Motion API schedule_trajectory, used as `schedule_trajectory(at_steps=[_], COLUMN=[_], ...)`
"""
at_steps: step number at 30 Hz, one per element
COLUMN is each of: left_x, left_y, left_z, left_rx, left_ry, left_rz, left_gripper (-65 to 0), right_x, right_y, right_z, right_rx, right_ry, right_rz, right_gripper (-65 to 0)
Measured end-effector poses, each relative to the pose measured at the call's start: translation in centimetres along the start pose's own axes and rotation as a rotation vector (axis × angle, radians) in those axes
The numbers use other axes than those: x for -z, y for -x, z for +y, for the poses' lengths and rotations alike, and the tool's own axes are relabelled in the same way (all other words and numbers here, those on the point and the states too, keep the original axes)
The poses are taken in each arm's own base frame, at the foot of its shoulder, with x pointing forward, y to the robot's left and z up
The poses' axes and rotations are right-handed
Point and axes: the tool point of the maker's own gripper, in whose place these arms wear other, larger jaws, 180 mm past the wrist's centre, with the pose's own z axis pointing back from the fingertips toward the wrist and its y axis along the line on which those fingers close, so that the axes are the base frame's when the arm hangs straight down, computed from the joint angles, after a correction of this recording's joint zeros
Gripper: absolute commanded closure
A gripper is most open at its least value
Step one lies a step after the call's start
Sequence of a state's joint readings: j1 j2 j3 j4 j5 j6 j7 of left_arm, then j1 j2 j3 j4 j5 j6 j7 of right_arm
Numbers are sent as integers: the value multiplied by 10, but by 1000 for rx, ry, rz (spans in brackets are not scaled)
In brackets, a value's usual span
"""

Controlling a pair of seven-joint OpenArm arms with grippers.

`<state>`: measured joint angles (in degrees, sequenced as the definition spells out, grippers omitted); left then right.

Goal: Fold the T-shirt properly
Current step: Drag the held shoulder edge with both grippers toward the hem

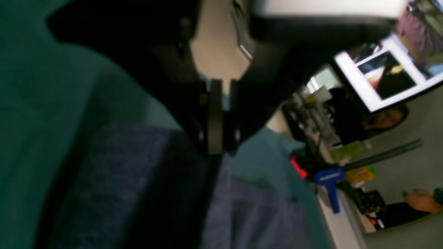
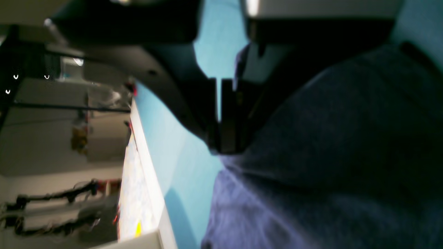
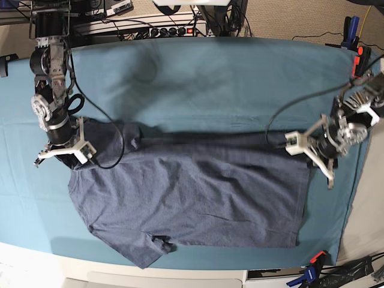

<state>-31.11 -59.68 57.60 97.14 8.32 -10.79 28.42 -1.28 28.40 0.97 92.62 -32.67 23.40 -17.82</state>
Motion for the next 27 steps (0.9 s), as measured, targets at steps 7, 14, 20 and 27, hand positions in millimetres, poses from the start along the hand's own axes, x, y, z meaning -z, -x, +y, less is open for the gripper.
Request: schedule_trajectory(at_steps=[7, 14, 20, 27], left_x=[10, 29, 39, 40], left_y=[7, -2, -4, -4], left_z=[8, 0, 7, 47], left_rx=[-11, -28, -24, -29], left_ry=[-11, 2, -11, -98], left_rz=[4, 3, -4, -13], left_gripper=[0, 0, 0, 0], right_x=[23, 43, 54, 60], right_y=[1, -31, -26, -26], right_z=[16, 58, 57, 42], right_rx=[-5, -140, -162, -149], right_ry=[-83, -201, -201, -164], right_rz=[-1, -42, -2, 3], right_gripper=[0, 0, 0, 0])
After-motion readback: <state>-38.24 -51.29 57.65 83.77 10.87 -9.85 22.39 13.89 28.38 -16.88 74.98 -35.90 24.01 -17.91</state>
